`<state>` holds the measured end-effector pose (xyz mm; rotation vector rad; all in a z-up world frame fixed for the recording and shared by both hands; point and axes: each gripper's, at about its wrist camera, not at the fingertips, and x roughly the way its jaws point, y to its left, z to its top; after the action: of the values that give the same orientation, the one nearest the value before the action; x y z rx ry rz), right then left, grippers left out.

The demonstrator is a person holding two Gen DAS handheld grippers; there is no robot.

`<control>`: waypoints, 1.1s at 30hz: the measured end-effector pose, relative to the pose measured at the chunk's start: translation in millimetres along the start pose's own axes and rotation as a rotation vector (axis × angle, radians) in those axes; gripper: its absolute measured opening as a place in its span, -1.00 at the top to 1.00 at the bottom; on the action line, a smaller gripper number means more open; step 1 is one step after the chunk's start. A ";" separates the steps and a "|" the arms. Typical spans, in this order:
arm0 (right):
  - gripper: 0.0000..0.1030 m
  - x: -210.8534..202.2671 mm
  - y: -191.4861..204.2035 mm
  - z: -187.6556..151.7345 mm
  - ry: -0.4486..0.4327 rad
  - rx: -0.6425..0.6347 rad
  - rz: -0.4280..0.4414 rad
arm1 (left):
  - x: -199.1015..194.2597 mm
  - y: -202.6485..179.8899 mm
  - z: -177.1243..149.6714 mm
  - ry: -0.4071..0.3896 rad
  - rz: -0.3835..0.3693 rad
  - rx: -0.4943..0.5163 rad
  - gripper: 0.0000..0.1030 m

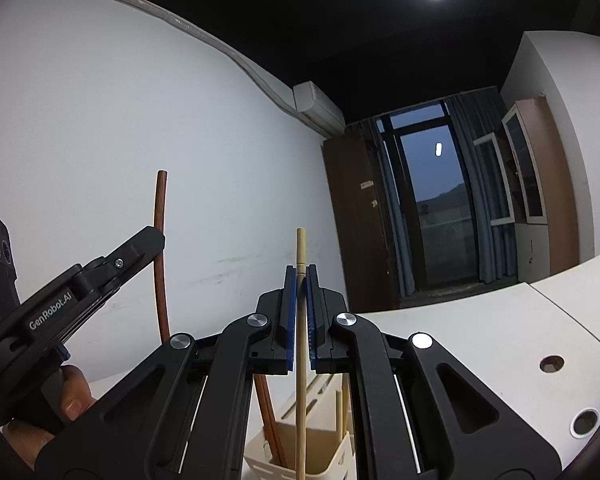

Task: Organize utensils
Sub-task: 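Lower both held chopsticks into the holder openings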

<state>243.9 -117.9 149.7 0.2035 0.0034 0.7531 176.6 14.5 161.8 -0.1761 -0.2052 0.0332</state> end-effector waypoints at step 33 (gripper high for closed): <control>0.92 22.9 -10.3 -25.6 -0.103 -0.021 0.003 | 24.9 1.5 -11.6 -0.104 0.027 -0.039 0.88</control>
<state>265.6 -104.9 124.3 0.2223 -0.1023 0.7445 203.4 15.2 155.4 -0.2159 -0.3077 0.0650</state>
